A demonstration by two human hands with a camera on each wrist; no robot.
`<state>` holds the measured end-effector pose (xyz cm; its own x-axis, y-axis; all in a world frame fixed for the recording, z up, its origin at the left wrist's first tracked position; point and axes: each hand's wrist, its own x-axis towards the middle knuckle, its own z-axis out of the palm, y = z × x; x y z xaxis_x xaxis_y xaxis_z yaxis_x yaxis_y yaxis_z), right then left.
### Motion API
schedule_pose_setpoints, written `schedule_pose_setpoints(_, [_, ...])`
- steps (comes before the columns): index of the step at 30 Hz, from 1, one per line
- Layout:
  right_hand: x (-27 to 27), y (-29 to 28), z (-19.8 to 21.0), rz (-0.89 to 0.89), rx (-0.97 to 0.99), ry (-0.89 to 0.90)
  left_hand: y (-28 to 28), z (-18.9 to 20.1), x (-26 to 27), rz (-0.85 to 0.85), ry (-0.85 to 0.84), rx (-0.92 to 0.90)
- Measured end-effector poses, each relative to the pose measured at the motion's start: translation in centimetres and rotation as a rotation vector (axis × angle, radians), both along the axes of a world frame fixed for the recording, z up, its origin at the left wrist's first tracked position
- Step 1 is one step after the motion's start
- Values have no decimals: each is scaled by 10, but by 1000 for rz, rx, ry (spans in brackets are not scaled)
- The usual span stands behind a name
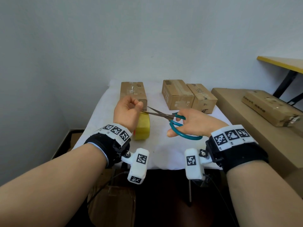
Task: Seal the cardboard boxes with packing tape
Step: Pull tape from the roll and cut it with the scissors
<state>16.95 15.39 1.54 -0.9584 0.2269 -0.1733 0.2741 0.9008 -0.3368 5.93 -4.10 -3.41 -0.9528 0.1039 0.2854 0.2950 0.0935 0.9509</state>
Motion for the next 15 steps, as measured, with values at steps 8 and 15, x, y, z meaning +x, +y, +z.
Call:
schedule_pose_setpoints(8, [3,26,-26,-173,203,-149,-5,10,1,-137,-129,34])
schedule_pose_setpoints(15, [-16,6,-26,-153,-86,173,-4,15,5,-230,-156,98])
